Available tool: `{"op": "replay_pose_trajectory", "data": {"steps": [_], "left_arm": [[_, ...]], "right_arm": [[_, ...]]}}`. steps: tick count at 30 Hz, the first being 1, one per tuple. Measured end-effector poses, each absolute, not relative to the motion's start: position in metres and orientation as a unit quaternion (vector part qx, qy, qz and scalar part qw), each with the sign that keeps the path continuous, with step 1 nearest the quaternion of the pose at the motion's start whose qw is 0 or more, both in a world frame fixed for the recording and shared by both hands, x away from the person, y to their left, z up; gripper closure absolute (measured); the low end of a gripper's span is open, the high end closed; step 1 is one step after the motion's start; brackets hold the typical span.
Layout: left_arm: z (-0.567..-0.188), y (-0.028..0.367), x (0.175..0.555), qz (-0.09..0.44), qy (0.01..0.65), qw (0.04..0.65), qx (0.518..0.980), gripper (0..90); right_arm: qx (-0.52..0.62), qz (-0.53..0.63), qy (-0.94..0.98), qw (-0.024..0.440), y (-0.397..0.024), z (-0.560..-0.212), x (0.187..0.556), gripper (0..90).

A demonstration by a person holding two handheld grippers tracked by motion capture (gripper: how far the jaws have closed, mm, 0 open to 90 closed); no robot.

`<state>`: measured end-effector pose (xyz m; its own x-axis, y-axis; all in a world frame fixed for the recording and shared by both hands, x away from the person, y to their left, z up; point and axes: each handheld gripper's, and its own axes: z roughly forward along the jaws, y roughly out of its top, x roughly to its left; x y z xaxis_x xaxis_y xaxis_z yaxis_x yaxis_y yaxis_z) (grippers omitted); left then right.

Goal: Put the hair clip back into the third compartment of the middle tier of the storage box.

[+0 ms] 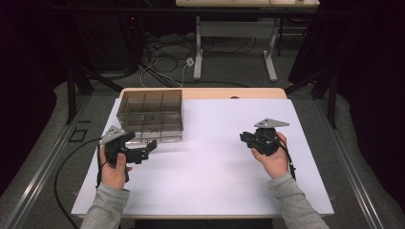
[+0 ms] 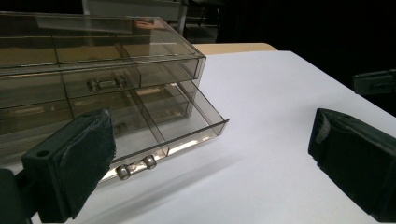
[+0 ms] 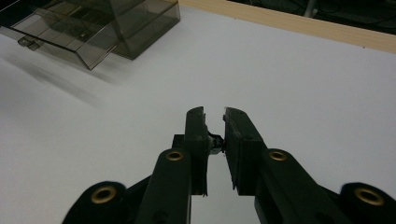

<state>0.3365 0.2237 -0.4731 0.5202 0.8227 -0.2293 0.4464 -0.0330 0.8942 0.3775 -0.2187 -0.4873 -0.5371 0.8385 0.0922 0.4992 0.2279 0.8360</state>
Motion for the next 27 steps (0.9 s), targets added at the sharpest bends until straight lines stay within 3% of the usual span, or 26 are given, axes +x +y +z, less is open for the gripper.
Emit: {"op": "replay_pose_trajectory", "data": {"steps": [9, 27], "left_arm": [[-0.474, 0.226, 0.338, 0.178, 0.461, 0.526, 0.692, 0.9], [-0.474, 0.232, 0.338, 0.186, 0.465, 0.528, 0.686, 1.0]], "right_arm": [[0.431, 0.433, 0.768, 0.193, -0.202, -0.489, 0.384, 79.7], [0.417, 0.44, 0.781, 0.149, -0.157, -0.475, 0.407, 79.7]]}}
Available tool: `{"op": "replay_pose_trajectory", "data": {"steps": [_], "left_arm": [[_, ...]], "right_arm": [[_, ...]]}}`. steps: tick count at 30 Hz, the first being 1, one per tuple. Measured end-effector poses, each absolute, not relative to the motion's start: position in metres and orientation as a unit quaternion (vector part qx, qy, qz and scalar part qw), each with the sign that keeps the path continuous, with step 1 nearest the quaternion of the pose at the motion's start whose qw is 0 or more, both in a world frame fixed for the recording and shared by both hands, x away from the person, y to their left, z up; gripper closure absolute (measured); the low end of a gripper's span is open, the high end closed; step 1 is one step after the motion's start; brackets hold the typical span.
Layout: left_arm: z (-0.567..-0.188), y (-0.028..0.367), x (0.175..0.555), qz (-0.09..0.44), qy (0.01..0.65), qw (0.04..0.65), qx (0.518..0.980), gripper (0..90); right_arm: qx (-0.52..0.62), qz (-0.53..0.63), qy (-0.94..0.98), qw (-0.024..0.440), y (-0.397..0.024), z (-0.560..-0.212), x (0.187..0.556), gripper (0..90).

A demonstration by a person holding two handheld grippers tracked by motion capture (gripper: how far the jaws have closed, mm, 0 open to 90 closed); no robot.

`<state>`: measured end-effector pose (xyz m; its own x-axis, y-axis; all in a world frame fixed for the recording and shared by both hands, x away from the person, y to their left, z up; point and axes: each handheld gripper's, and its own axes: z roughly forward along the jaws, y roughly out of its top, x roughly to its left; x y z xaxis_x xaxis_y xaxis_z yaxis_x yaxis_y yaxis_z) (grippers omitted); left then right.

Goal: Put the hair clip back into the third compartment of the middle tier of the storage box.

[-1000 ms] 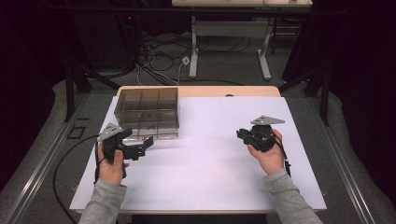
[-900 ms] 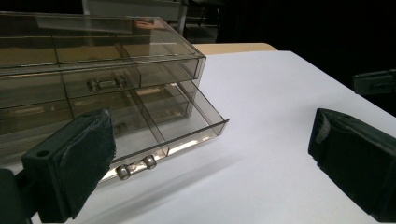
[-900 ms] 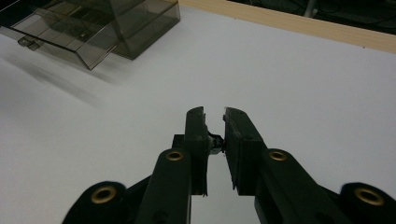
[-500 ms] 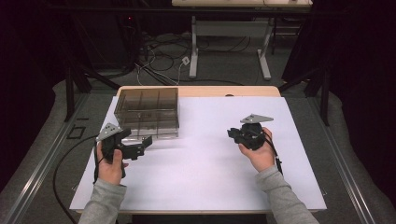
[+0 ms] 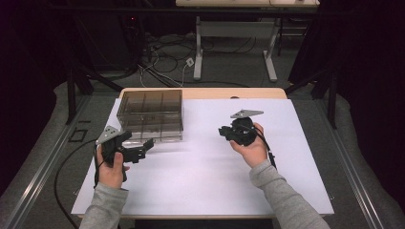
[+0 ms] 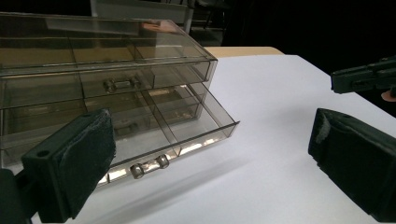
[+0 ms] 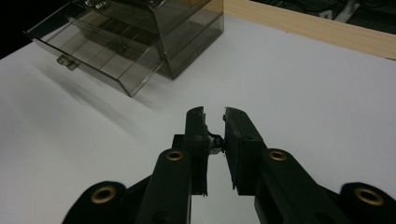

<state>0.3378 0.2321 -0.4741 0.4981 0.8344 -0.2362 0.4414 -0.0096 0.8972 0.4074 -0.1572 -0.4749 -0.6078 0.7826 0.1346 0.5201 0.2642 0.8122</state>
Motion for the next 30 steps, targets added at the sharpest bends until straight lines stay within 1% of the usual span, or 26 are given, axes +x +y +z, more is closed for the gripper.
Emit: {"op": "replay_pose_trajectory", "data": {"steps": [13, 20, 30], "left_arm": [[-0.474, 0.236, 0.338, 0.191, 0.468, 0.528, 0.683, 0.9], [-0.475, 0.237, 0.339, 0.192, 0.469, 0.525, 0.684, 0.9], [-0.477, 0.239, 0.34, 0.193, 0.471, 0.522, 0.684, 0.9]], "right_arm": [[0.404, 0.441, 0.787, 0.148, -0.127, -0.458, 0.425, 79.7], [0.404, 0.442, 0.787, 0.148, -0.114, -0.459, 0.436, 79.7], [0.396, 0.44, 0.792, 0.145, -0.089, -0.461, 0.441, 79.7]]}}
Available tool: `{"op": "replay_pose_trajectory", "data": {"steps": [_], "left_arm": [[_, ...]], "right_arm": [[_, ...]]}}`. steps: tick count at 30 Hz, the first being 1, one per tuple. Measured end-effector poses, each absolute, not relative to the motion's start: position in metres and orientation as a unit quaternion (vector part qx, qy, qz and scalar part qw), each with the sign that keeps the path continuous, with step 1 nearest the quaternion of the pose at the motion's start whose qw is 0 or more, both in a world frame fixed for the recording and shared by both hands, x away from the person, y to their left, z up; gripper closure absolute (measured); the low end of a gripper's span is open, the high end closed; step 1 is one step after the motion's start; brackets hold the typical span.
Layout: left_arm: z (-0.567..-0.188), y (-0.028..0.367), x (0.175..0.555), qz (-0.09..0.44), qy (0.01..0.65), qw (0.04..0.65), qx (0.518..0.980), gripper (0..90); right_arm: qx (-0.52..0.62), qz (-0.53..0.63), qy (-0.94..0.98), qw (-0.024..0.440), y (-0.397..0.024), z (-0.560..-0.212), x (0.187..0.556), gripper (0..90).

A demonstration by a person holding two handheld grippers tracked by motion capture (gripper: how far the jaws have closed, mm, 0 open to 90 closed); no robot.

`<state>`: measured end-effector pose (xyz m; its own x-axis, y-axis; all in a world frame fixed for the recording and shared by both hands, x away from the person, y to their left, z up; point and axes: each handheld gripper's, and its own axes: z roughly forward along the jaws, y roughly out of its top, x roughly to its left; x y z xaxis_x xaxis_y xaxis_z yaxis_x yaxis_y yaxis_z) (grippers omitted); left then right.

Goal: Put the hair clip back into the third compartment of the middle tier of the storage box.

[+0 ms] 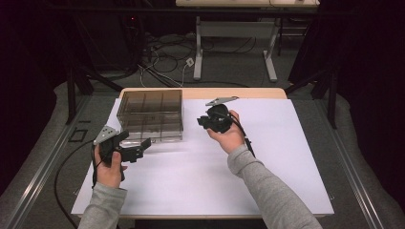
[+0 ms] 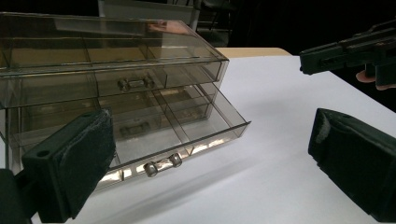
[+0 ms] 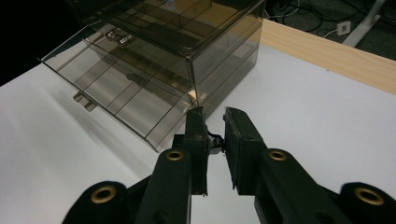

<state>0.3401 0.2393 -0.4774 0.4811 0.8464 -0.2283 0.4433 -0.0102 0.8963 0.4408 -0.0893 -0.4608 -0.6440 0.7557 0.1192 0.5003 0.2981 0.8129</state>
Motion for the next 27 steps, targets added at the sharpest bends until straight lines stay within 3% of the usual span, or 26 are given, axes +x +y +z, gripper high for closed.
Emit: {"op": "replay_pose_trajectory", "data": {"steps": [27], "left_arm": [[-0.484, 0.245, 0.344, 0.197, 0.478, 0.523, 0.678, 0.9]], "right_arm": [[0.356, 0.455, 0.805, 0.136, -0.039, -0.466, 0.435, 79.7]]}}
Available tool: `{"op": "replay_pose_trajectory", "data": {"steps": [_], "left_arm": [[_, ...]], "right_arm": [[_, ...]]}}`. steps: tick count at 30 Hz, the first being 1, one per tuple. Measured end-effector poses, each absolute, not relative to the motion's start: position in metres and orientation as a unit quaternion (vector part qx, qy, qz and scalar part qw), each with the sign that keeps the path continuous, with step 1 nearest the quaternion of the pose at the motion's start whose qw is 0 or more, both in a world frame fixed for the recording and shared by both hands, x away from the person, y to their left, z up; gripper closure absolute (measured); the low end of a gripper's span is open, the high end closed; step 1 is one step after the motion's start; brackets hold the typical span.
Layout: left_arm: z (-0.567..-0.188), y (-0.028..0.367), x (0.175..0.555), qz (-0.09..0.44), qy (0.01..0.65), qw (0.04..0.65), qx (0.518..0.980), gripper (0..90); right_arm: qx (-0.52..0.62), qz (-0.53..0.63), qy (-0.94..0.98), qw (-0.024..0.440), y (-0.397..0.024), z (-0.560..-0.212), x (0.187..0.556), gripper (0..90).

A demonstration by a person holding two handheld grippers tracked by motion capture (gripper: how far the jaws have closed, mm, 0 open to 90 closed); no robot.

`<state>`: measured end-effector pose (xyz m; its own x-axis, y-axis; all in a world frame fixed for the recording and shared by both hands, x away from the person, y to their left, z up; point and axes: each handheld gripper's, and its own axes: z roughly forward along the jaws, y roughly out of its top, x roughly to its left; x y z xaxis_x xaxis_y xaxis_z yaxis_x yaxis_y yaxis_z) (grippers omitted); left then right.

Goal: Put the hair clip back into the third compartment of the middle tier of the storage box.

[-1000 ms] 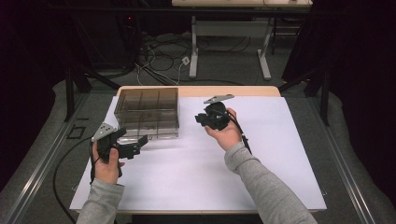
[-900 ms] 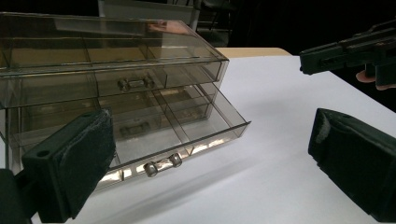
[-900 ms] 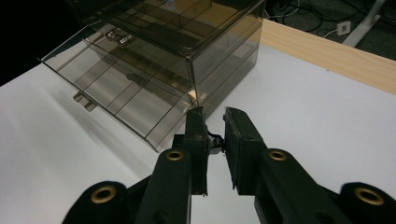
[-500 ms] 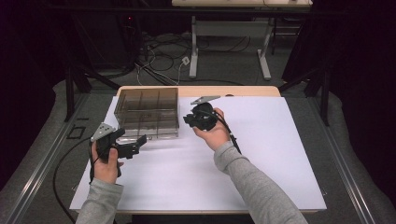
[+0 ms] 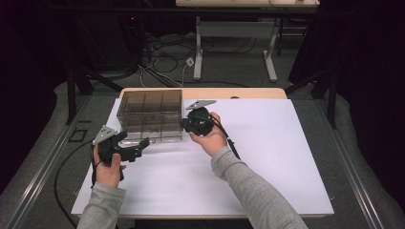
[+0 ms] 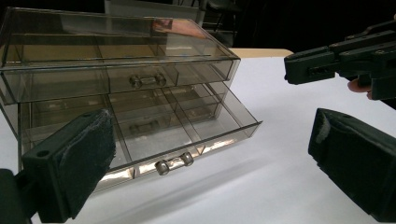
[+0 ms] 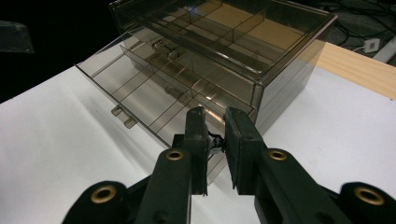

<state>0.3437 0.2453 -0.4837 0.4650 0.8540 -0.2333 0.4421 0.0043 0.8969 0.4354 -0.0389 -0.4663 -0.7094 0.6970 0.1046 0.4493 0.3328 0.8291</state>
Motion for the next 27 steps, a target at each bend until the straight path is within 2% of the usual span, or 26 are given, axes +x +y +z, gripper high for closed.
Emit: {"op": "replay_pose_trajectory", "data": {"steps": [27], "left_arm": [[-0.492, 0.242, 0.348, 0.196, 0.476, 0.512, 0.688, 0.3]], "right_arm": [[0.324, 0.482, 0.802, 0.141, -0.024, -0.503, 0.44, 79.7]]}}
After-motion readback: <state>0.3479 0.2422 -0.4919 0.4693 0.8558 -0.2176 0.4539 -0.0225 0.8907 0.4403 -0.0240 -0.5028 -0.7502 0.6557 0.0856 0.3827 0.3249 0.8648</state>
